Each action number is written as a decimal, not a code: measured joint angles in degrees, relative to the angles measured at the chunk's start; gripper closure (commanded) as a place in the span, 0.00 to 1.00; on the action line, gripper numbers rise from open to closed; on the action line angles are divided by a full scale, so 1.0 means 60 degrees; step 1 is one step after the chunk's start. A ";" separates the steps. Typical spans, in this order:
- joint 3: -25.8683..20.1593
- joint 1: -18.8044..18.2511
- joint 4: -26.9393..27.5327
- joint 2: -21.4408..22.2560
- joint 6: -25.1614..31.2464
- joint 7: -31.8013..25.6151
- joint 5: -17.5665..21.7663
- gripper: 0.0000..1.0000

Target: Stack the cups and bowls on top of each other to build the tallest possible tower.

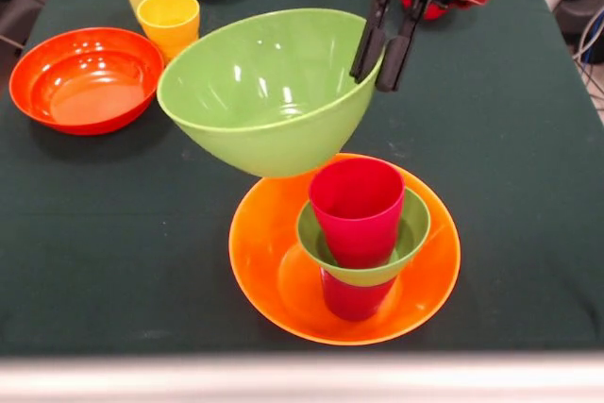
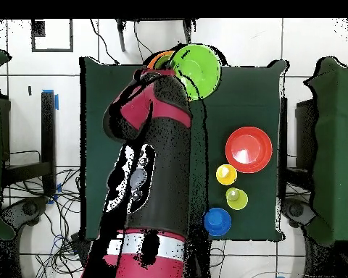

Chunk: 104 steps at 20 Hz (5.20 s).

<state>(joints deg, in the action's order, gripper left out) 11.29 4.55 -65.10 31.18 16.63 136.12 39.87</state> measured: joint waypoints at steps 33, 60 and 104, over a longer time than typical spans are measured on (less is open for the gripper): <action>-0.0203 -0.0244 0.0098 -0.0716 0.0099 0.0000 -0.1336 1.00; -0.0879 -0.0487 0.0080 0.0188 0.0777 0.0000 -0.1875 1.00; -0.0875 -0.0330 0.0223 -0.0267 0.1149 0.0000 -0.1845 1.00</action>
<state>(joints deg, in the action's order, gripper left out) 6.03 2.56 -63.76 29.58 23.53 136.12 28.80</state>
